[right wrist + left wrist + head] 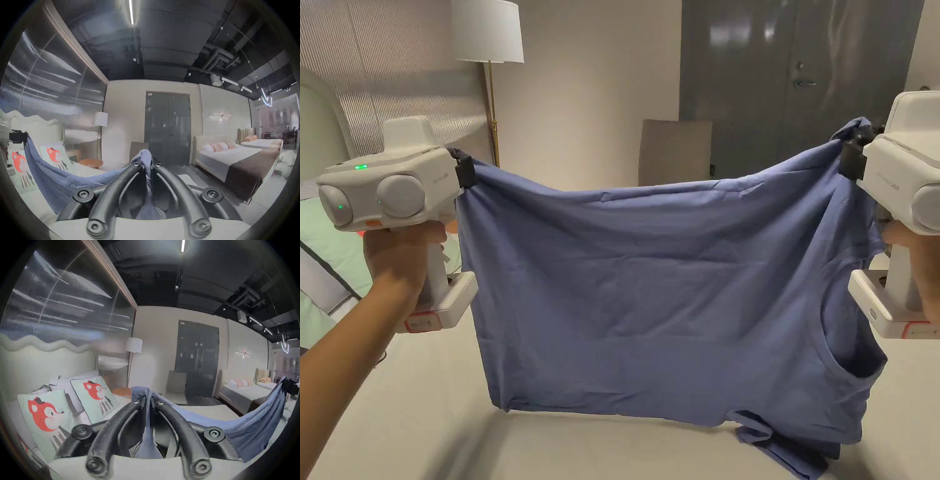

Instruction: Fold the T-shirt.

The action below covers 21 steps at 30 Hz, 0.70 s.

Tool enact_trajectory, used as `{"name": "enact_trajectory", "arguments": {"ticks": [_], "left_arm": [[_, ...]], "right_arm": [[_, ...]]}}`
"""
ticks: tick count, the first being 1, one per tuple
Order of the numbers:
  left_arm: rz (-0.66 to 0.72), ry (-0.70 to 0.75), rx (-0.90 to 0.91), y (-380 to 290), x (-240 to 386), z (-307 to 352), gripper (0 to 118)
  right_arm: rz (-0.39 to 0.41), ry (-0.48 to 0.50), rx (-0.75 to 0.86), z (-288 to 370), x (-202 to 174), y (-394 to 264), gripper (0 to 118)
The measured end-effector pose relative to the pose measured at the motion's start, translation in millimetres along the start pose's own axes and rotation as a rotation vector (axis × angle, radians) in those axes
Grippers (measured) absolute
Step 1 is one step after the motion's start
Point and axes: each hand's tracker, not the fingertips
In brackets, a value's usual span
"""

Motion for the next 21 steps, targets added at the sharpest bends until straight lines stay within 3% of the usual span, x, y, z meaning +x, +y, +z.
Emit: {"name": "enact_trajectory", "arguments": {"ticks": [3, 10, 21], "left_arm": [[-0.071, 0.044, -0.101, -50.3, -6.1, -9.6, 2], [-0.048, 0.052, -0.267, -150.9, -31.1, 7.7, 2], [-0.063, 0.058, -0.439, -253.7, -69.7, 128.3, 2]], "right_arm": [[0.009, -0.007, -0.107, -1.8, 0.0, -51.9, 5], [-0.018, 0.01, -0.299, 28.0, 6.9, -151.0, 5], [-0.069, 0.089, -0.46, 152.7, 16.2, -229.2, 5]]}}
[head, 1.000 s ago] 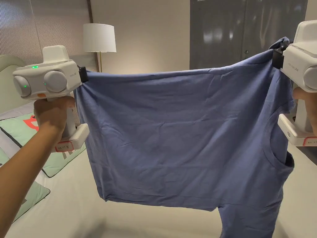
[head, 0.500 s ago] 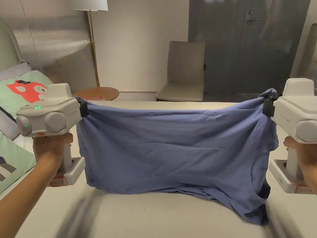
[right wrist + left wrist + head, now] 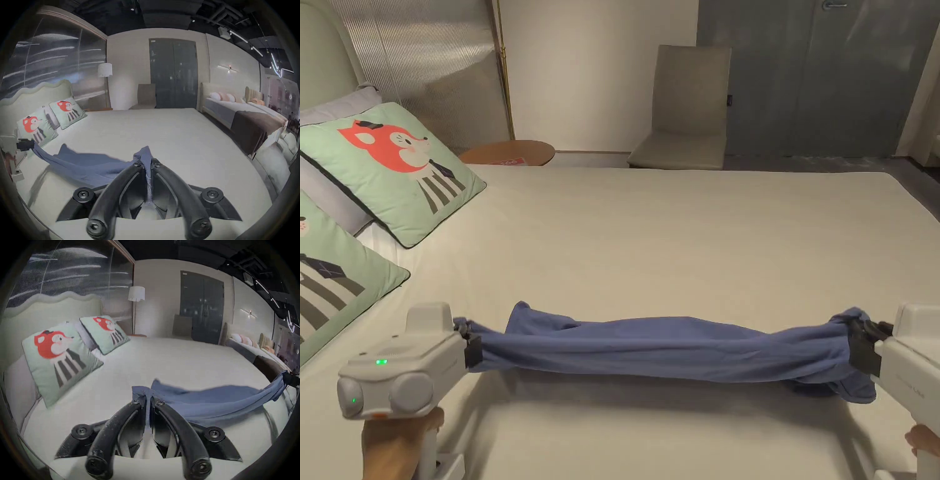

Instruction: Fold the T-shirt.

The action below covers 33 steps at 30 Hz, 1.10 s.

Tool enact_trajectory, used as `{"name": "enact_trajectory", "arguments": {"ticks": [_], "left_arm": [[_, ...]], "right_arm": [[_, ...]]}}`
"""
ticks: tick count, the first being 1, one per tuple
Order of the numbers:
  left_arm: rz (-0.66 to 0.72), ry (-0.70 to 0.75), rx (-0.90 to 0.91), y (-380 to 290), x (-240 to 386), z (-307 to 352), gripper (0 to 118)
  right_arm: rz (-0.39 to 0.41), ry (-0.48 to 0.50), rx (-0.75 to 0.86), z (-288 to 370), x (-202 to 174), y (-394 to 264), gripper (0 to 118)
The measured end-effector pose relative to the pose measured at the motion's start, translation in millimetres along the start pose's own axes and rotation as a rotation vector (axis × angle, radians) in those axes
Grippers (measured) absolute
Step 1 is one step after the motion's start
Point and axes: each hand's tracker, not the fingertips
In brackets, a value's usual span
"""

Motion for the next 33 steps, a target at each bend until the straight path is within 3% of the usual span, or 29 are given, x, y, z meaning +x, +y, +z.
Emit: {"name": "enact_trajectory", "arguments": {"ticks": [5, 17, 23, 33], "left_arm": [[0.039, 0.009, -0.067, -54.3, -20.5, 38.8, 2], [0.08, 0.01, -0.163, -151.0, -56.9, 128.5, 2], [0.049, 0.024, -0.216, -182.2, -62.5, 147.4, 2], [0.026, 0.041, -0.298, -201.1, -59.1, 140.9, 3]], "right_arm": [[-0.072, 0.041, -0.04, 60.5, -4.3, -45.5, 5], [-0.154, 0.061, -0.135, 181.9, -15.1, -131.4, 5], [-0.182, 0.031, -0.215, 209.3, -17.9, -165.3, 5], [-0.213, -0.073, -0.394, 182.2, -17.3, -207.5, 5]]}}
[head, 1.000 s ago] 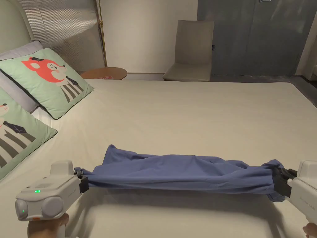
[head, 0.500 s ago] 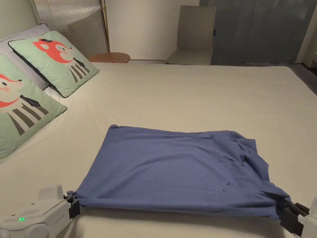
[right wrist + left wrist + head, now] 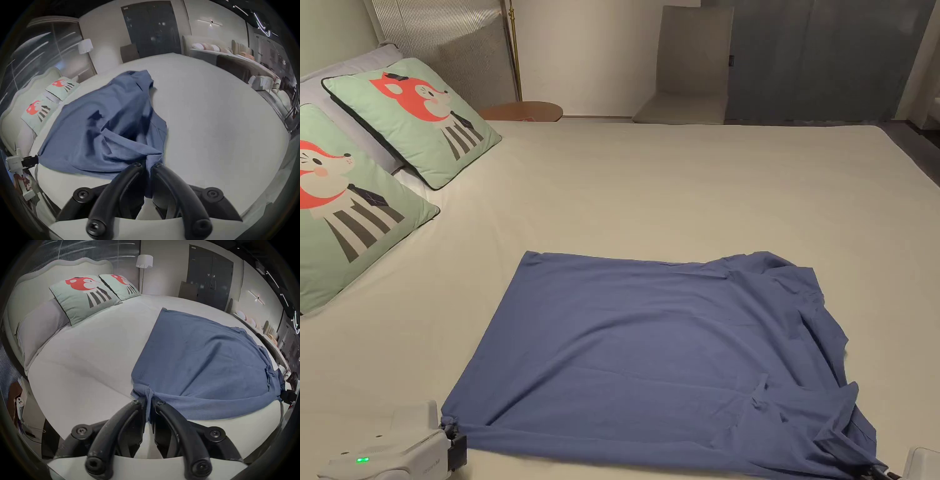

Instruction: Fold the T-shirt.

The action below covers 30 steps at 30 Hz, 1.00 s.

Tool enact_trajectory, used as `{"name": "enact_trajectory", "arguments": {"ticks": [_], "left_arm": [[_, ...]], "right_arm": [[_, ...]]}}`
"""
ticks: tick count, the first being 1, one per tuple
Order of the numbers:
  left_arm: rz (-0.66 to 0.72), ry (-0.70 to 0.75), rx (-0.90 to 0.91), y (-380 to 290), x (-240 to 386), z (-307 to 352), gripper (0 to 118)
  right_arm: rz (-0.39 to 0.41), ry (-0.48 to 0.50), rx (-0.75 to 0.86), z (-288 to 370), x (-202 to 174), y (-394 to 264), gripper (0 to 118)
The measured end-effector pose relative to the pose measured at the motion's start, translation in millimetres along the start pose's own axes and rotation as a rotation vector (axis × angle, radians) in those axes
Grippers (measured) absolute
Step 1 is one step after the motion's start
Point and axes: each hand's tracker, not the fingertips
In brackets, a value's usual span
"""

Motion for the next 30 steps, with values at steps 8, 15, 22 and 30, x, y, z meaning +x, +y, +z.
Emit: {"name": "enact_trajectory", "arguments": {"ticks": [8, 15, 22, 30], "left_arm": [[0.047, -0.081, 0.076, 34.6, 15.9, 23.7, 109], [-0.024, -0.143, 0.357, 101.0, 68.1, 76.7, 109], [-0.063, -0.175, 0.607, 128.4, 110.0, 117.5, 108], [-0.077, -0.247, 0.64, 130.3, 118.4, 115.3, 0]], "right_arm": [[0.11, -0.066, 0.121, 19.6, -19.8, 44.8, 116], [0.163, -0.001, 0.398, 69.2, -62.9, 111.0, 116], [0.184, -0.003, 0.576, 95.6, -91.6, 134.1, 115], [0.234, -0.022, 0.644, 93.7, -105.5, 133.0, 0]]}}
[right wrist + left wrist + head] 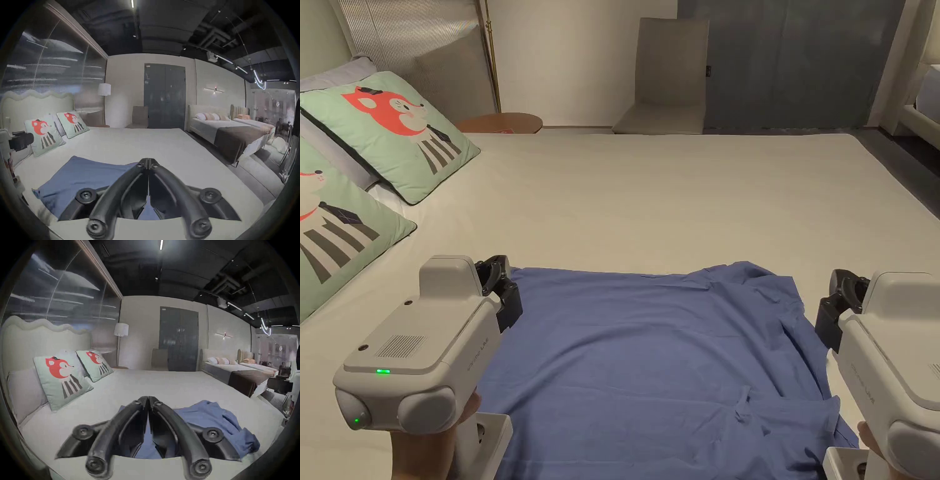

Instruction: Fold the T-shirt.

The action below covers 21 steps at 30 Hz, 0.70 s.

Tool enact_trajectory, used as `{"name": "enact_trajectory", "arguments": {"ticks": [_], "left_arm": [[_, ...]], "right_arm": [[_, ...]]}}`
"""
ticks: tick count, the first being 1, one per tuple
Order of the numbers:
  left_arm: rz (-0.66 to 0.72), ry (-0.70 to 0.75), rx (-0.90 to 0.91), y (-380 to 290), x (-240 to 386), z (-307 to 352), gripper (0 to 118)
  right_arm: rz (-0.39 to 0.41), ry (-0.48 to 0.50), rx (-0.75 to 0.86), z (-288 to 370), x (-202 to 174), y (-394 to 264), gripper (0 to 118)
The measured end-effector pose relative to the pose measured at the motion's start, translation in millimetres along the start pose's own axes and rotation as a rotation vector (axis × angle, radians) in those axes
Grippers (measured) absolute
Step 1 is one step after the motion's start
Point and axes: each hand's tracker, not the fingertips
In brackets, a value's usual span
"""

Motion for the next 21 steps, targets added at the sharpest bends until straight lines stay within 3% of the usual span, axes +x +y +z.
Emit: {"name": "enact_trajectory", "arguments": {"ticks": [4, 8, 16, 17, 18, 21], "left_arm": [[-0.009, 0.019, -0.049, -6.3, -7.0, -3.8, 0], [-0.019, 0.095, -0.245, -18.5, -26.2, -11.2, 0], [0.108, 0.113, -0.494, -62.8, -87.4, 1.4, 1], [0.106, 0.115, -0.505, -68.6, -93.9, 4.8, 4], [0.097, 0.127, -0.541, -75.1, -99.2, 7.2, 22], [0.094, 0.154, -0.632, -90.8, -109.9, 12.2, 48]], "right_arm": [[0.011, 0.0, -0.004, 4.5, -4.5, 0.4, 0], [0.008, 0.012, -0.015, 3.3, -3.0, -1.2, 0], [0.014, 0.022, -0.045, 6.3, -2.1, -8.1, 0], [0.014, 0.022, -0.048, 6.2, -2.0, -8.8, 0], [0.012, 0.023, -0.052, 5.9, -1.9, -9.4, 0], [0.004, 0.029, -0.062, 4.4, -1.3, -13.7, 0]]}}
